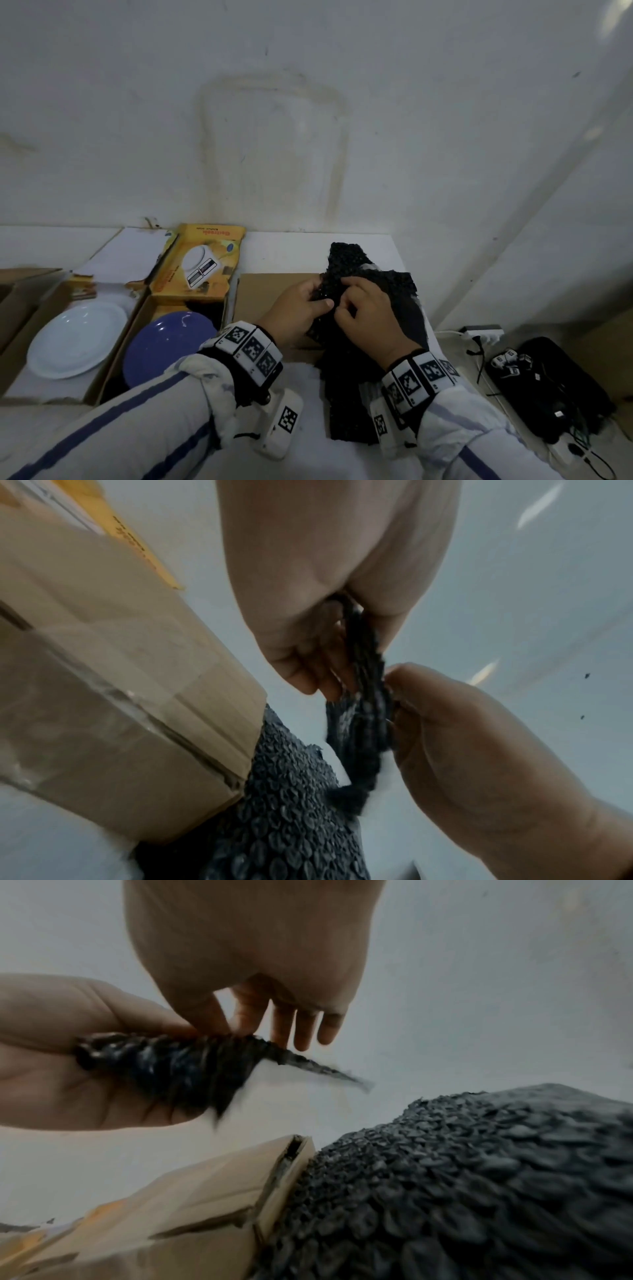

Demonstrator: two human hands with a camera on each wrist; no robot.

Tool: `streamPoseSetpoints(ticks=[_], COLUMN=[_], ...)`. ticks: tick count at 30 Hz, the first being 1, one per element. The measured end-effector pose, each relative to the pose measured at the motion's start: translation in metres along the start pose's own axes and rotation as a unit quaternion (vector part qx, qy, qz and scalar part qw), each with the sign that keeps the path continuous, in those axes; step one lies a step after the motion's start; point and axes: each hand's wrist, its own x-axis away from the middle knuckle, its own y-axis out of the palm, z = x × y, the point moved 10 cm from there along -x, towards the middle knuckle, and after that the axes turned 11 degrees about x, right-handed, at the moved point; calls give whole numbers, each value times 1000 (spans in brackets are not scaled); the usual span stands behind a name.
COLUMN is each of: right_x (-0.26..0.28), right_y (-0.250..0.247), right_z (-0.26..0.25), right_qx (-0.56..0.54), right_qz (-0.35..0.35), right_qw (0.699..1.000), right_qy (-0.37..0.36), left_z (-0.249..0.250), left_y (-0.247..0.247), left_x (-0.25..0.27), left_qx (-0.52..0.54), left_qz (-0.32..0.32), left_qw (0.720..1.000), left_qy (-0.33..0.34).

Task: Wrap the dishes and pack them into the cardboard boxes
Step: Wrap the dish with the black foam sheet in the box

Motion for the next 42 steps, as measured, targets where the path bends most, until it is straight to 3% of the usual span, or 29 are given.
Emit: streamPoseSetpoints(ticks=[3, 5, 7, 10, 15, 18, 21, 25, 29, 31, 34, 36, 40, 42], right_x=[-4, -8, -16, -27, -44, -58, -59, -78, -91, -98, -106, -104, -97, -98], right_y=[14, 23, 30, 46, 79, 99, 134, 158, 185, 195, 207, 219, 235, 236], right_z=[-17, -28, -42, -68, -129, -152, -180, -204, -213, -213, -222, -227, -232, -235], right_qx=[-144, -185, -184, -170, -191, -193, -231, -272, -352, -283, -77, 6, 171, 249], right_qz=[-97, -126, -127, -152, -220, -237, -323, -286, -257, -251, -276, -312, -339, -326], right_qw=[985, 975, 975, 974, 956, 952, 918, 917, 892, 918, 958, 950, 921, 905], right_qy=[1, 7, 7, 6, -35, -8, 17, 51, 122, 119, 27, -19, -90, -112], left_z=[6, 11, 18, 31, 36, 36, 38, 29, 23, 25, 23, 8, -7, -9], left_y=[-20, -35, -53, -91, -150, -203, -249, -298, -323, -325, -312, -306, -297, -297], left_x=[8, 14, 22, 35, 52, 60, 69, 74, 71, 67, 59, 54, 47, 43], left_qx=[-4, 31, 46, -35, -135, -175, -160, -161, -190, -250, -373, -421, -479, -555], left_qz=[26, 36, 50, 82, 35, 92, 146, 183, 175, 161, 88, 35, 8, 14], left_qw=[1000, 999, 998, 994, 988, 979, 974, 969, 966, 954, 923, 906, 877, 831], left_qy=[-9, -5, 14, 68, 63, 57, 63, 40, 36, 35, 33, 19, 34, 38])
